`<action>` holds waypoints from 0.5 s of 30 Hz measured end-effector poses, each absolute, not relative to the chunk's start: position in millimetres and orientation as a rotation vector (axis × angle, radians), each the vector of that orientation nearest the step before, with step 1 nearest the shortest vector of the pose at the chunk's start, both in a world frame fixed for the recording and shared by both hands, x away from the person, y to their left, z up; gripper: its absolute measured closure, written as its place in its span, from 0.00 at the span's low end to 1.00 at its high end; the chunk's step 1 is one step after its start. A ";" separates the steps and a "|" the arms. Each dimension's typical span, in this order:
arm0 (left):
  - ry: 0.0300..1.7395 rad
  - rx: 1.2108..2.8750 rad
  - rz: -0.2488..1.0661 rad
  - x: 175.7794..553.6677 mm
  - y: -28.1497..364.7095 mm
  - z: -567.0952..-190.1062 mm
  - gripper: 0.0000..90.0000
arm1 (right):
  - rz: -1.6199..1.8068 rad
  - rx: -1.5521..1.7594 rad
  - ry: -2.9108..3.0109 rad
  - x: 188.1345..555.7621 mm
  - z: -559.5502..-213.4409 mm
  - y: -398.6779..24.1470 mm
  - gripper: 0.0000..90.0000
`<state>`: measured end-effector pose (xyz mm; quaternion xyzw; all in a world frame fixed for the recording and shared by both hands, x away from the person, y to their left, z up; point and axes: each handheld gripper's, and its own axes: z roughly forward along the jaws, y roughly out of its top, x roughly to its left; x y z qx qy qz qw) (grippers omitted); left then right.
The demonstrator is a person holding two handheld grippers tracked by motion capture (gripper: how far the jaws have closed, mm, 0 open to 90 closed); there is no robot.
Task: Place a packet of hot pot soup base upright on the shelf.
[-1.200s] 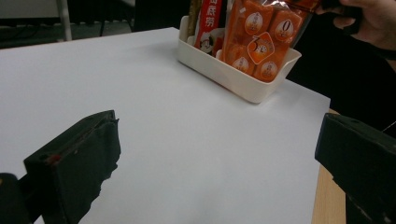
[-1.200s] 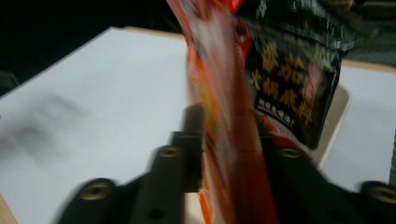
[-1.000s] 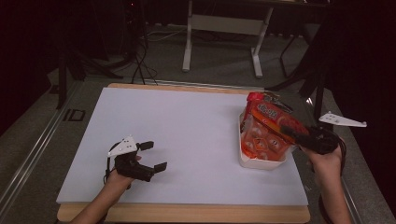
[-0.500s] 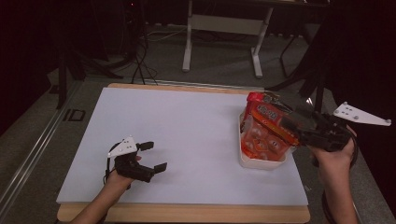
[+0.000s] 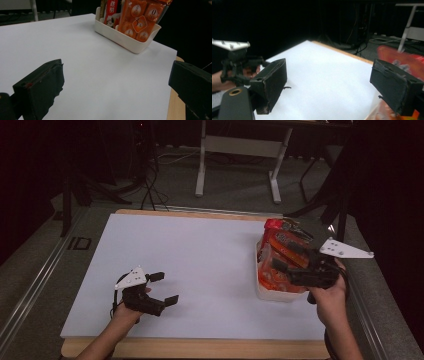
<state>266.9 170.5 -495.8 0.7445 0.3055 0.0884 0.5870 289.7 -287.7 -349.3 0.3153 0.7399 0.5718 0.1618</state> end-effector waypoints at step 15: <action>0.708 1.734 0.214 265.9 171.9 -495.2 0.00 | 1.619 0.827 2.221 292.7 -406.0 -251.8 0.15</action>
